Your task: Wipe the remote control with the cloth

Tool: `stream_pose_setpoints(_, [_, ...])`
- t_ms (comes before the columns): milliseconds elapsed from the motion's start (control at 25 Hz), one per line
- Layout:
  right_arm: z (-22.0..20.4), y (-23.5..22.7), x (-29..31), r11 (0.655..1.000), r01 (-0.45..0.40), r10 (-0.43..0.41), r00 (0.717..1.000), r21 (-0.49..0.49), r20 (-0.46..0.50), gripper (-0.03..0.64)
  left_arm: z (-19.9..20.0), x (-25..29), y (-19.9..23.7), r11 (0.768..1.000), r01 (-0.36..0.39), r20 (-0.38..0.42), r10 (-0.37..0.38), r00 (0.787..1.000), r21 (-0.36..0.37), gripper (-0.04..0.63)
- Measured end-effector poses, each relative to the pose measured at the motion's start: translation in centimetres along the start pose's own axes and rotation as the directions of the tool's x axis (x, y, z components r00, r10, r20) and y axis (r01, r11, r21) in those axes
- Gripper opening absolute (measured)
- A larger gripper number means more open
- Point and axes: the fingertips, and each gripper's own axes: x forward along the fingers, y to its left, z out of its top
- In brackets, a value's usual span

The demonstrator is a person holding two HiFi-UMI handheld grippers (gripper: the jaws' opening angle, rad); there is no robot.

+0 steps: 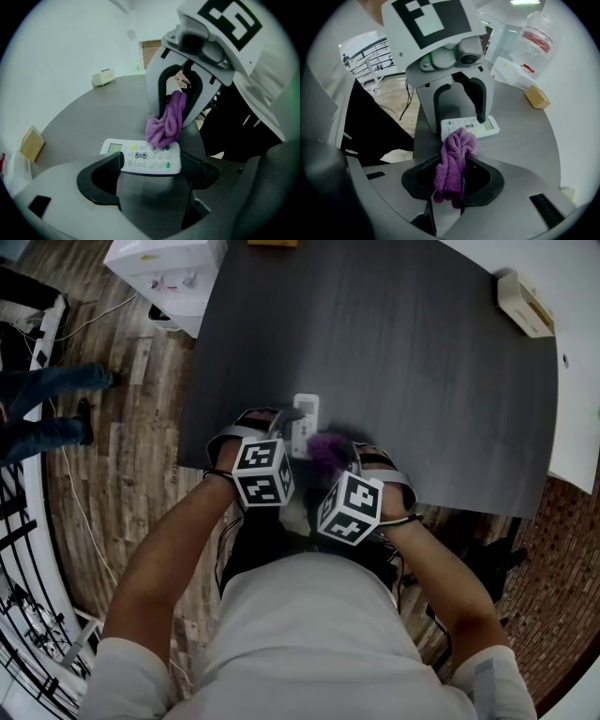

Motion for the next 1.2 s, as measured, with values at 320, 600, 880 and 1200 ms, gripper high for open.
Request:
stream_pose_setpoints(320, [0.2, 4.9, -2.8, 0.961, -0.266, 0.271, 0.959, -0.075, 0.082, 0.121, -0.4, 0.1, 0.1, 1.000, 0.002, -0.025, -0.002, 1.000, -0.005, 0.376])
stream_pose_setpoints(600, [1.6, -9.0, -2.5, 0.999, 0.041, -0.041, 0.994, 0.004, 0.100, 0.121, 0.3, 0.0, -0.2, 0.996, 0.013, -0.086, -0.005, 0.996, 0.094, 0.374])
stream_pose_setpoints(880, [4.7, -11.8, 1.8, 0.970, 0.041, -0.039, 0.999, -0.238, 0.013, 0.121, 0.5, 0.5, -0.5, 0.983, 0.046, -0.171, -0.015, 0.985, 0.176, 0.374])
stream_pose_setpoints(1200, [3.7, -11.0, 2.8, 0.963, -0.087, 0.083, 0.996, -0.255, -0.029, 0.121, 0.4, 0.6, -0.6, 0.989, 0.037, -0.200, -0.007, 0.980, 0.146, 0.374])
